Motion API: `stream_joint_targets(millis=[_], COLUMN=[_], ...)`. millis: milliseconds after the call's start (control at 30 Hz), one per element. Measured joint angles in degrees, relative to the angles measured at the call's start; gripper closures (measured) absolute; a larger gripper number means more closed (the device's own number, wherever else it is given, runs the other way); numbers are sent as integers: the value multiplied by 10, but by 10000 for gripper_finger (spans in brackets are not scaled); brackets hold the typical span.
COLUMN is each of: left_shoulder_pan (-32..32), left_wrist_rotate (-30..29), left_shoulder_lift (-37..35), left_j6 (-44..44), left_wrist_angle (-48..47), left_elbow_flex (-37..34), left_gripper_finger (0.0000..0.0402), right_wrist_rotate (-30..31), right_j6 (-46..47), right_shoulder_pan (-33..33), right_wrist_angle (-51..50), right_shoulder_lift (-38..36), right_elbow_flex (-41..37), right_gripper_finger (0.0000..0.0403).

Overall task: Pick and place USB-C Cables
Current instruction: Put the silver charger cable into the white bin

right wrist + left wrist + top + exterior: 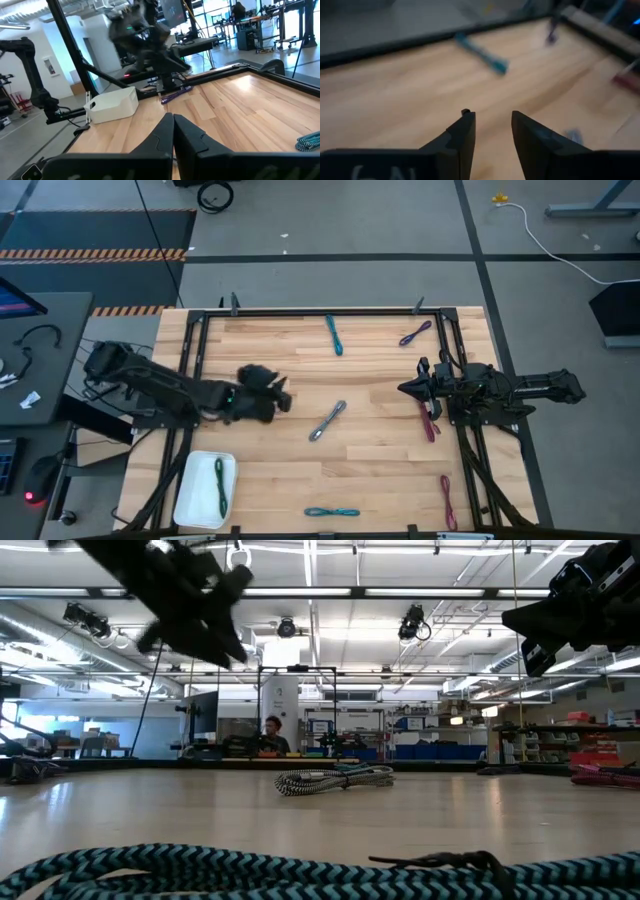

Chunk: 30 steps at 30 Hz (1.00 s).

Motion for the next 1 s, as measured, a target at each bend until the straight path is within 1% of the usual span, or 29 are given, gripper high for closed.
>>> stream_joint_targets(millis=[100, 167, 200, 233, 300, 400, 467, 533, 667, 767, 833, 900, 1000], left_shoulder_pan=[54, 89, 106, 122, 149, 183, 200, 213, 235, 247, 251, 254, 255], left_wrist_rotate=[26, 52, 65, 78, 101, 142, 165, 175, 174, 183, 188, 188, 197], left_shoulder_lift=[18, 40, 53, 67, 93, 135, 163, 190, 233, 250, 253, 252, 252], left_j6=[168, 264, 310, 348, 397, 437, 453, 459, 460, 459, 459, 459, 463], left_wrist_angle=[315, 492, 549, 586, 618, 605, 571, 518, 407, 315, 275, 260, 276], left_elbow_flex=[-87, -120, -130, -133, -127, -85, -50, -13, 53, 90, 106, 112, 117], left_gripper_finger=[278, 283, 284, 285, 285, 285, 285, 285, 285, 285, 285, 285, 285], right_wrist_rotate=[0, 0, 0, 0, 0, 0, 0, 0, 0, 0, 0, 0, -1], right_j6=[0, 0, 0, 0, 0, 0, 0, 0, 0, 0, 0, 0, 0], right_shoulder_pan=[0, 0, 0, 0, 0, 0, 0, 0, 0, 0, 0, 0, 0], right_wrist_angle=[0, 0, 1, 1, 1, 0, 0, 0, 0, 0, 0, 0, 0], right_shoulder_lift=[0, 0, 0, 0, 0, 0, 0, 0, 0, 0, 0, 0, 0], right_elbow_flex=[0, 0, 0, 0, 0, 0, 0, 0, 0, 0, 0, 0, 0], right_gripper_finger=[392, 392, 392, 392, 392, 392, 392, 392, 392, 392, 392, 392, 392])
